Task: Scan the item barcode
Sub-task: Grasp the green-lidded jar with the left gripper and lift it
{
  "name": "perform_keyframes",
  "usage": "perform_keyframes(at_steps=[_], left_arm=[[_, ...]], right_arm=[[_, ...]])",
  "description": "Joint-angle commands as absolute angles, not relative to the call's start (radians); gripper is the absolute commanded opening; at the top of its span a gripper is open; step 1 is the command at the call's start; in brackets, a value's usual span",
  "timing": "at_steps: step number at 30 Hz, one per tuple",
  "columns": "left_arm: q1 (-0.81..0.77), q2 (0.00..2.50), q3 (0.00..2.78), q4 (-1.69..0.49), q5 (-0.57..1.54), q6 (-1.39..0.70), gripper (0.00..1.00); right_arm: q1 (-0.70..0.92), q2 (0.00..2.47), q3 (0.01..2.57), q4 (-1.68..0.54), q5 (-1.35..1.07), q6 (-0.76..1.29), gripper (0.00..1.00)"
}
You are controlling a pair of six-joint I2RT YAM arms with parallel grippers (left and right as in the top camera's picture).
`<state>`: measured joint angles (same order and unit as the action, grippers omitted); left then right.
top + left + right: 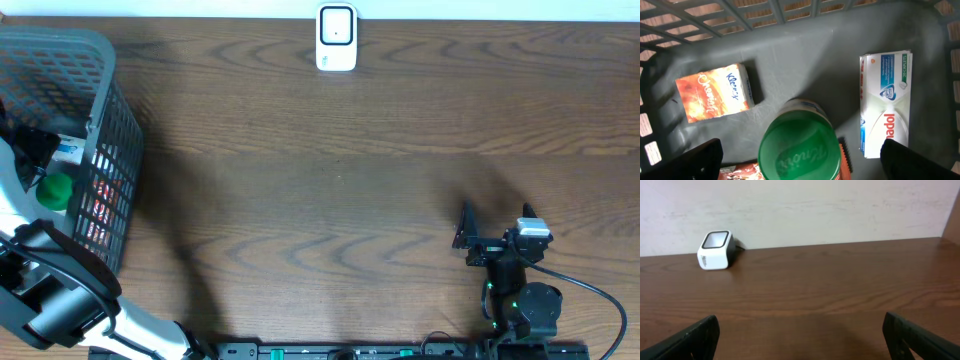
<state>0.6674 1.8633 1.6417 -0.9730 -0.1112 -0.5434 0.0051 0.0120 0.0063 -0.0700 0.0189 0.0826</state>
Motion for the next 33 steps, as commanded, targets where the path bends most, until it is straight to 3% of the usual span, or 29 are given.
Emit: perform_keyframes(at_steps=[1,10,28,29,31,33], left_arm=[[0.673,1.876,1.594,-0.978,-0.121,-0.559,0.98],[0.673,1.876,1.417,-0.842,-0.116,-0.559,0.98],[0.673,2.003,1.384,-0.694,-0.06,-0.559,0.98],[0.673,2.003,1.384,-0.69,-0.06,-0.559,0.97],[0.673,2.003,1.384,-0.69,-0.06,-0.559,0.81],[0.673,2.002,1.384,-0.694,-0.06,-0.558,0.76]], right_arm=[[0.015,0.007,0.006,-0.073,0.025,0.07,0.99],[0.015,0.007,0.006,-0.073,0.025,0.07,0.99],[0.015,0.007,0.006,-0.073,0.025,0.07,0.99],[0.015,0.007,0.006,-0.073,0.025,0.07,0.99],[0.015,0.007,0.006,-0.073,0.025,0.07,0.99],[0.015,0.007,0.006,-0.073,0.025,0.07,0.99]])
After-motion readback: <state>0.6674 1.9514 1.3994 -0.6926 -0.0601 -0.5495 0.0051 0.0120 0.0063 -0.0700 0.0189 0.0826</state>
